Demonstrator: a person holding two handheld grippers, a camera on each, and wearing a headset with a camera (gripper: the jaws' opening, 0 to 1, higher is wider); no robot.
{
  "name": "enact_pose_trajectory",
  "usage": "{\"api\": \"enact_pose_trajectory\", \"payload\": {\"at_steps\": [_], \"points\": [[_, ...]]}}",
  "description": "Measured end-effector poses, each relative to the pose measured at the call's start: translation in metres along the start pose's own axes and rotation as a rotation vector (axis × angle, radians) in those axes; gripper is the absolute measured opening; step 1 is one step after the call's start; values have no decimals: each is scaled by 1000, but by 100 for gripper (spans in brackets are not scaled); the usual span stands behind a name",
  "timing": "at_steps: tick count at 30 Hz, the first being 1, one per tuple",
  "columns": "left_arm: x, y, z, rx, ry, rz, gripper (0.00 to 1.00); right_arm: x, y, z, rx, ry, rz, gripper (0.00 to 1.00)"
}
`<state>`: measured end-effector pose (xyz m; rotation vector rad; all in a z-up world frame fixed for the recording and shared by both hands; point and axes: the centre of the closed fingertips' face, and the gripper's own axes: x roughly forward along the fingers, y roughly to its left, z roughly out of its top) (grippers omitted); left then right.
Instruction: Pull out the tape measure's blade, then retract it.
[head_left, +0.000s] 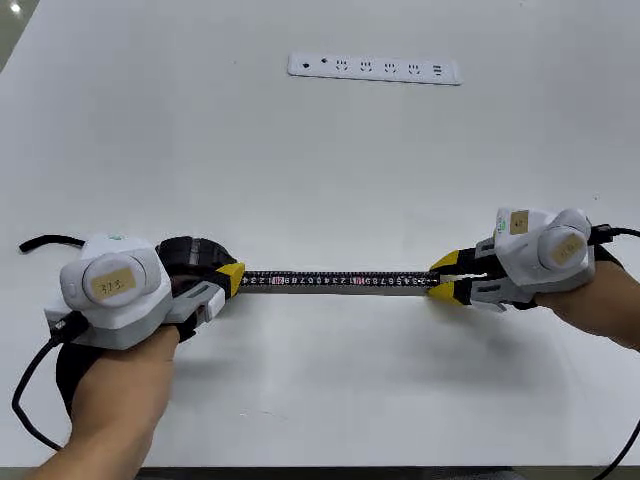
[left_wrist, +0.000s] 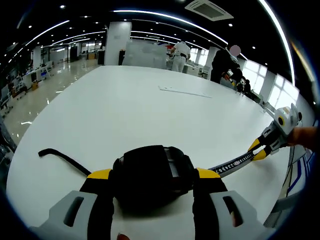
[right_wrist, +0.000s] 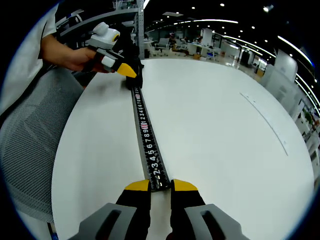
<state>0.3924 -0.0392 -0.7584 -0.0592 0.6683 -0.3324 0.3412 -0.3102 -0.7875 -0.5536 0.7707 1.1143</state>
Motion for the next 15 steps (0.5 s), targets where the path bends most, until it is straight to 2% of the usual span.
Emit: {"api": "enact_pose_trajectory", "payload": {"at_steps": [4, 6, 15], "points": [[0, 0, 0, 0, 10, 1, 59, 0, -1, 0, -8, 5, 1, 10], [0, 0, 0, 4, 8, 1, 58, 0, -3, 1, -24, 5, -15, 10], [1, 1, -1, 5, 15, -3, 56, 0, -2, 0, -29, 5, -3, 10]]}}
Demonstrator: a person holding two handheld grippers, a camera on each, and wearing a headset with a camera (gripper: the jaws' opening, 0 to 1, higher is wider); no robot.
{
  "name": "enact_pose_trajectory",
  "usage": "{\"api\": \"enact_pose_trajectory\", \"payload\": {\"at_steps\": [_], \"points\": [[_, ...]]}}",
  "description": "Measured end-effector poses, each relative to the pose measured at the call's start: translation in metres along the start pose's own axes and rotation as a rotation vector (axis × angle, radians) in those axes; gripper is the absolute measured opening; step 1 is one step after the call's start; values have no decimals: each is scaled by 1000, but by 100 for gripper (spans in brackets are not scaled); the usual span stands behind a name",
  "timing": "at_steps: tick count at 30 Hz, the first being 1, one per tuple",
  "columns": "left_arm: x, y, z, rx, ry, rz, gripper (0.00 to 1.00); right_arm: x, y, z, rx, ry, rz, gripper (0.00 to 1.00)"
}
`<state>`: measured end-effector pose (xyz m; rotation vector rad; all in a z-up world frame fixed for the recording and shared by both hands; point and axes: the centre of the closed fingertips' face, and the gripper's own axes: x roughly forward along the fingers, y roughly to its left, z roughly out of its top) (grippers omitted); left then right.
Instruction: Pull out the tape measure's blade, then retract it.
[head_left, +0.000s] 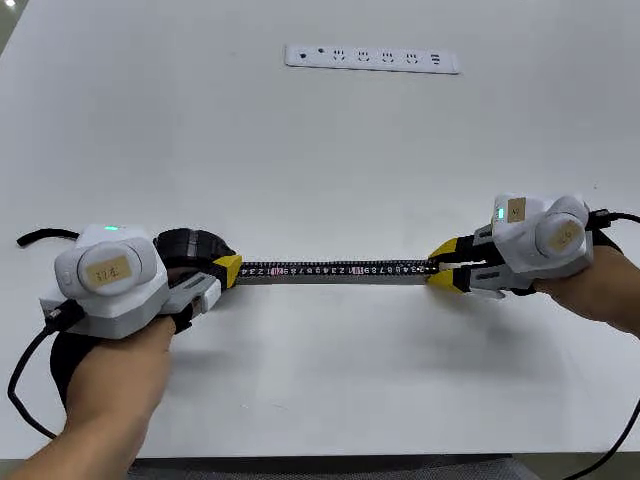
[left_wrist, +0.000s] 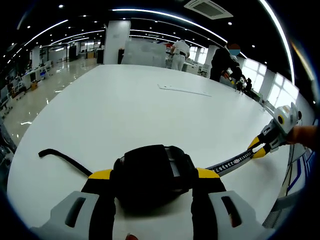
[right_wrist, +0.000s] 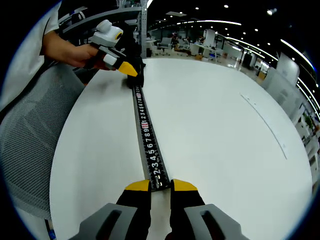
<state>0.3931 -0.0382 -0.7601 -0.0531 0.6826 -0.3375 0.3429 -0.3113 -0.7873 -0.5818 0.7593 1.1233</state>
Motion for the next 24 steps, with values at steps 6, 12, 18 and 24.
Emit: {"api": "enact_pose_trajectory", "payload": {"at_steps": [6, 12, 18, 24], "points": [[1, 0, 0, -3, -3, 0, 56, 0, 0, -1, 0, 5, 0, 10], [2, 0, 0, -8, -2, -5, 56, 2, 2, 4, -10, 4, 4, 10], [1, 1, 1, -20, -3, -10, 56, 5, 4, 8, -7, -6, 16, 10], [0, 2, 1, -37, 0, -16, 56, 9, 3, 15, -1, -24, 20, 10]]}}
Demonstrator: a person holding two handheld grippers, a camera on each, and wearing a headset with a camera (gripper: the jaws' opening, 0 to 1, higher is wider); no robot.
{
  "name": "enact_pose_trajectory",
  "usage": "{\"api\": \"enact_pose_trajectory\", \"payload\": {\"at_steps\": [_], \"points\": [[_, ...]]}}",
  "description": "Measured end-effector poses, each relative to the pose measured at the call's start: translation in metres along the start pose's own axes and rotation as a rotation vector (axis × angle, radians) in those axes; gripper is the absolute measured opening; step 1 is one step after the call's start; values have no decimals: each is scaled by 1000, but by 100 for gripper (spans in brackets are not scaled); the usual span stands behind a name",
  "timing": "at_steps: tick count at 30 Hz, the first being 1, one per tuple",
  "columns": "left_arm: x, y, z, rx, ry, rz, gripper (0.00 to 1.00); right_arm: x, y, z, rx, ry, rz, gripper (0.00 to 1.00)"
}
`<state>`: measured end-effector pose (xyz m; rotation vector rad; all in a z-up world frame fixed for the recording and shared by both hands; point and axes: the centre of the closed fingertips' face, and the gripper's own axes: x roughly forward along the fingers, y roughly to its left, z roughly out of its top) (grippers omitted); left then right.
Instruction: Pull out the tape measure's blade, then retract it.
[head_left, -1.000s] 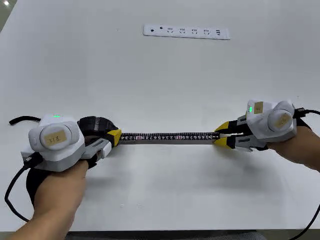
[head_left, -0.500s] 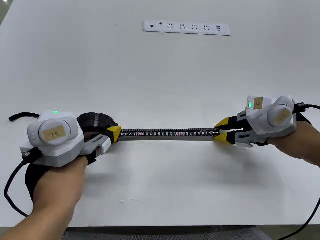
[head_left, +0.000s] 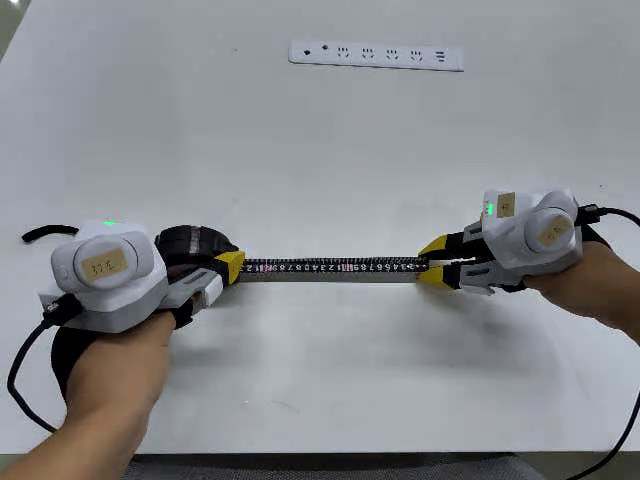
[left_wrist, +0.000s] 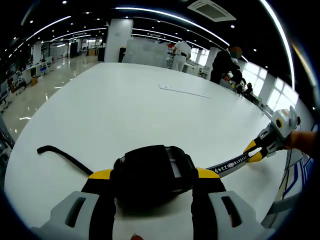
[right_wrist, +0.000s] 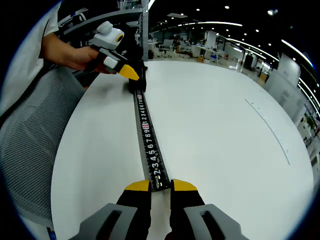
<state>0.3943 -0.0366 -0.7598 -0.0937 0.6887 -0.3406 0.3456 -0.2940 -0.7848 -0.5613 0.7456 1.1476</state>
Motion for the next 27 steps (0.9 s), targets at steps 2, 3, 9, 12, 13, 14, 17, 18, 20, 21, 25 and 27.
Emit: {"api": "enact_pose_trajectory", "payload": {"at_steps": [2, 3, 9, 12, 13, 14, 17, 18, 20, 21, 25, 27], "points": [[0, 0, 0, -3, 1, -1, 56, 2, 0, 2, 1, -3, 3, 10], [0, 0, 0, -1, 0, -1, 56, 3, 1, 4, -1, -3, 4, 10], [-2, 0, 0, -12, -1, -8, 56, 9, 4, 13, 3, -21, 12, 10], [-2, 0, 0, -6, -2, -6, 56, 12, 5, 16, -2, -22, 15, 10], [-2, 0, 0, -7, -1, -7, 56, 13, 6, 17, -2, -24, 18, 10], [-2, 0, 0, -9, -1, -8, 56, 15, 7, 19, -3, -26, 21, 10], [-2, 0, -1, -10, 0, -10, 56, 17, 8, 23, -10, -30, 25, 10], [-2, 0, -1, -12, 0, -10, 56, 19, 7, 24, -12, -31, 26, 10], [-2, 0, -1, -12, -1, -10, 56, 20, 7, 25, -12, -32, 30, 10], [-2, 0, -1, -12, -1, -10, 56, 22, 6, 25, -17, -28, 32, 10], [-3, 0, -1, -15, -1, -12, 56, 25, 3, 28, -20, -32, 35, 10], [-3, 0, -1, -16, -1, -12, 56, 27, 3, 29, -20, -32, 38, 10]]}}
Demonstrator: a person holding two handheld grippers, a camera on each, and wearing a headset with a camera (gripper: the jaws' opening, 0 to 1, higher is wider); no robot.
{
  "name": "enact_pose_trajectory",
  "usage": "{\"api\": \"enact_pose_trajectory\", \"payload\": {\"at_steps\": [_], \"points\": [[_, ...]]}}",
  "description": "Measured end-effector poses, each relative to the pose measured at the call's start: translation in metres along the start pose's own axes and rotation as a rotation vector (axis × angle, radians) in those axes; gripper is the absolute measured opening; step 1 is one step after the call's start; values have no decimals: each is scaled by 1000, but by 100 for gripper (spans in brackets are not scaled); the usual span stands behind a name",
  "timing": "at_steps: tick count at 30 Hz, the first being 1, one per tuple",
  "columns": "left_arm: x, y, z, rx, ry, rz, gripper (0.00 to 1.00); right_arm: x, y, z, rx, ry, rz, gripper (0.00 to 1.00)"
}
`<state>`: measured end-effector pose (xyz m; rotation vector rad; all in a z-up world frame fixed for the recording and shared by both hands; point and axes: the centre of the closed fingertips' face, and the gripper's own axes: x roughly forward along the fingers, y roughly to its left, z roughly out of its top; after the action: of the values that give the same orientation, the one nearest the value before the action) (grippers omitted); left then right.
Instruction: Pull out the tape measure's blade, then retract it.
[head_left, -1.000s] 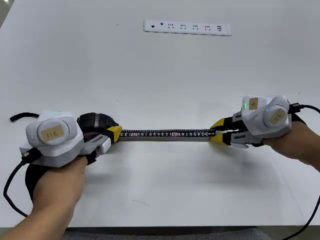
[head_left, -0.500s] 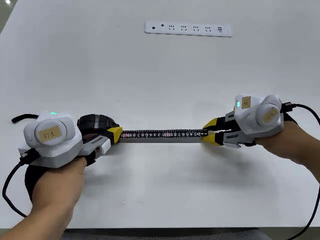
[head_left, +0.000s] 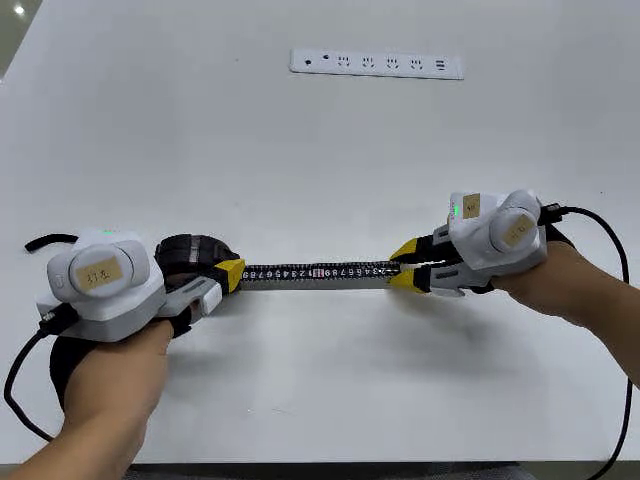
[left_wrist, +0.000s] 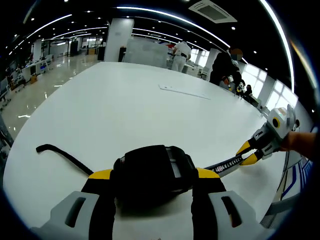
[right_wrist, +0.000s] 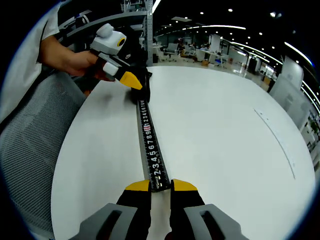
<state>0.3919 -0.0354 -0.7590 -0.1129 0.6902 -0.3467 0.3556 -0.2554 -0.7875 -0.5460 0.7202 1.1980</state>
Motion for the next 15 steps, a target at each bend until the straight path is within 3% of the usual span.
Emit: {"api": "enact_pose_trajectory", "payload": {"at_steps": [15], "points": [[-1, 0, 0, -13, -3, -7, 57, 15, 2, 21, -2, -24, 21, 10]]}}
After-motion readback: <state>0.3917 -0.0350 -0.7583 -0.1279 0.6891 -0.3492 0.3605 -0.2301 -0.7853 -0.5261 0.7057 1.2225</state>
